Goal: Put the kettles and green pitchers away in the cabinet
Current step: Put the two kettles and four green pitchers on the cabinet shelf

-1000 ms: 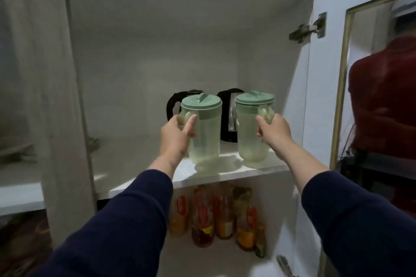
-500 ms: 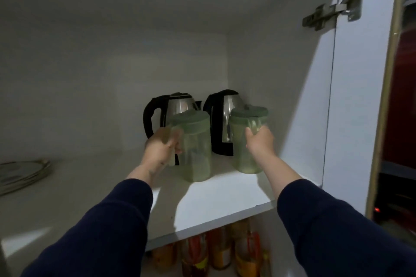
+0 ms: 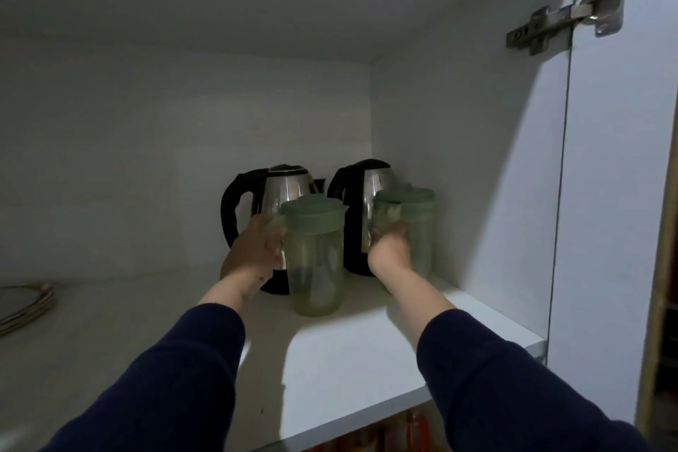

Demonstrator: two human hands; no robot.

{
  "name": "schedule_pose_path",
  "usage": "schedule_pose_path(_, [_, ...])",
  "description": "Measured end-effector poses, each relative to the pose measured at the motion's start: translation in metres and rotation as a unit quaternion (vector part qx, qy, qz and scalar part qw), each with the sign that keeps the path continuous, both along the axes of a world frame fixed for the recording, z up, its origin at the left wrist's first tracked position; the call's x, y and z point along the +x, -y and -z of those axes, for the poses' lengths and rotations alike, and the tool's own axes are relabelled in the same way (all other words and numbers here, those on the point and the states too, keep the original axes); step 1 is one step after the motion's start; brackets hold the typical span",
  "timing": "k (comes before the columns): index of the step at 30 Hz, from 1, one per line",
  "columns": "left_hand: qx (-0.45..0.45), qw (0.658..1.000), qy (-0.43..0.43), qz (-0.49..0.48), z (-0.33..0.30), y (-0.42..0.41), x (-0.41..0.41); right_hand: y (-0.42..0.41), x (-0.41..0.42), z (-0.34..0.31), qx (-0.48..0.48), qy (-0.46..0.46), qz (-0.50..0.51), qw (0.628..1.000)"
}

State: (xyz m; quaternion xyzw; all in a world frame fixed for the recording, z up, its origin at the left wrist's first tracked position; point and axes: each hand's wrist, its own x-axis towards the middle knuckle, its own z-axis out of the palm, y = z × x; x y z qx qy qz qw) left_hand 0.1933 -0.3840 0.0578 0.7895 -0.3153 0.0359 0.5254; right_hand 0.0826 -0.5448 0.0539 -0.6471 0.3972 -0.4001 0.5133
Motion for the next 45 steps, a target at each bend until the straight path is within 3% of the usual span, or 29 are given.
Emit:
schedule_pose_path(9, [0.0,0.998,0.053,-0.028,0.007,-0.001,0.008,0.013,0.006,0.009,-0.088,-0.087,-0.038,0.992])
schedule_pose_path(17, [-0.004,0.999,-0.022,-0.045,0.013,-0.006,0.0,0.009,-0.009,0.016,-0.085,-0.143,-0.044,0.985])
schedule_pose_path(22, [0.04,0.997,-0.05,-0.033,0.026,-0.021,-0.012,-0.01,-0.038,0.026,-0.122,-0.198,-0.048,0.971])
schedule_pose_path(26, [0.12,0.991,-0.018,-0.061,0.03,-0.047,-0.039,-0.041,-0.06,0.032,-0.163,-0.19,-0.084,0.965])
schedule_pose_path(30, [0.194,0.977,0.02,-0.085,0.036,-0.097,-0.078,-0.086,-0.08,0.033,-0.207,-0.194,-0.164,0.945])
schedule_pose_path(38, [0.205,0.96,0.019,-0.188,0.063,-0.226,-0.183,-0.203,-0.111,0.059,-0.256,-0.147,-0.268,0.917])
schedule_pose_path(45, [0.199,0.926,-0.033,-0.318,0.091,-0.396,-0.292,-0.377,-0.159,0.085,-0.249,-0.127,-0.452,0.847])
